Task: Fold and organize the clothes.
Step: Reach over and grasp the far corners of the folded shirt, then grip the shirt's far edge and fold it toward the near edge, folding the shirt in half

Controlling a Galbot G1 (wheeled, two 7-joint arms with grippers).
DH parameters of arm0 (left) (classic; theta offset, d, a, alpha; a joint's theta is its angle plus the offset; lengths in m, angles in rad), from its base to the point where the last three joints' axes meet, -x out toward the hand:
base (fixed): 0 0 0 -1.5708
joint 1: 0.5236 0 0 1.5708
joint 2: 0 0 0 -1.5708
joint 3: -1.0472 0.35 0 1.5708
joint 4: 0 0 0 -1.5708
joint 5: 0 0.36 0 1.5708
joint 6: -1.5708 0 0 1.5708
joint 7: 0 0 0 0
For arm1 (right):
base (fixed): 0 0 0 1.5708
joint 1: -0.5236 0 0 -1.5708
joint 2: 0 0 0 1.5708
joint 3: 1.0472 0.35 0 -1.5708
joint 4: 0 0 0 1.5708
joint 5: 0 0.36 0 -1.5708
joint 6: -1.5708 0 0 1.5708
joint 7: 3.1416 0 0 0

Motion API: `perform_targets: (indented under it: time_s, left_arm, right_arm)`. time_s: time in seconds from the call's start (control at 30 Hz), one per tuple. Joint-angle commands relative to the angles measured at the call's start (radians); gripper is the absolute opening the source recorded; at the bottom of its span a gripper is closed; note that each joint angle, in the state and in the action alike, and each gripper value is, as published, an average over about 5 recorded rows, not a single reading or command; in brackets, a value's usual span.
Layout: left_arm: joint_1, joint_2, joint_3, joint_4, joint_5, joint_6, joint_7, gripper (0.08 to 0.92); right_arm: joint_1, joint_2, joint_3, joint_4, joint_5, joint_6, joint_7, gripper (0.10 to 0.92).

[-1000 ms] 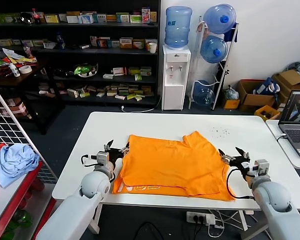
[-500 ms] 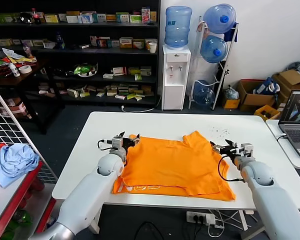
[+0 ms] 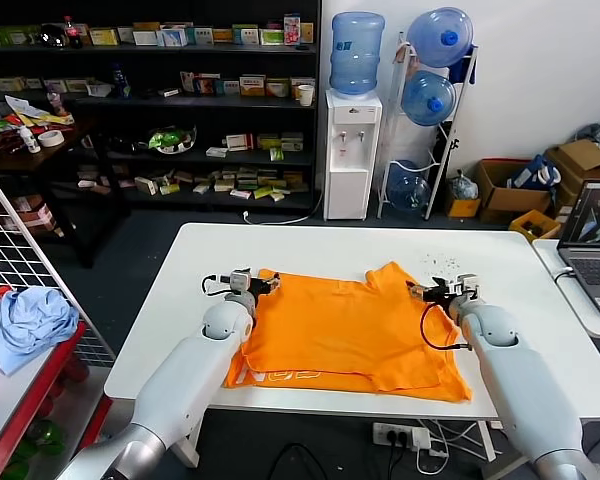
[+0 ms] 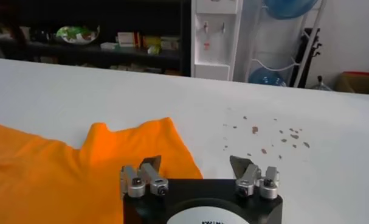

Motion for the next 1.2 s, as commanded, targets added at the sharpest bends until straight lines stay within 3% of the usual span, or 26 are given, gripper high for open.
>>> perform_targets:
  time_s: [0.03, 0.6, 0.73, 0.83, 1.2]
  left_arm:
    - [-0.005, 0.001, 0.002, 0.025, 0.005, 0.01, 0.006, 0.732]
    - [0.055, 0.029, -0.007, -0.038, 0.003, 0.013, 0.02, 0.247]
    - [0.066, 0.035, -0.01, -0.054, 0.003, 0.007, 0.022, 0.134]
    - [0.077, 0.046, -0.012, -0.071, 0.004, -0.013, 0.022, 0.097]
    - [0.184, 0.163, -0.017, -0.289, 0.031, -0.099, 0.006, 0.096]
  right_arm:
    - [0.041, 0.023, -0.02, -0.056, -0.033, 0.0, -0.011, 0.623]
    - [0.027, 0.032, -0.012, -0.035, -0.044, -0.016, 0.018, 0.145]
    - [0.018, 0.024, -0.007, -0.019, -0.029, -0.012, 0.027, 0.124]
    - [0.002, 0.014, -0.004, 0.01, -0.013, -0.008, 0.033, 0.124]
    - [-0.171, -0.076, 0.027, 0.306, 0.042, -0.004, 0.091, 0.124]
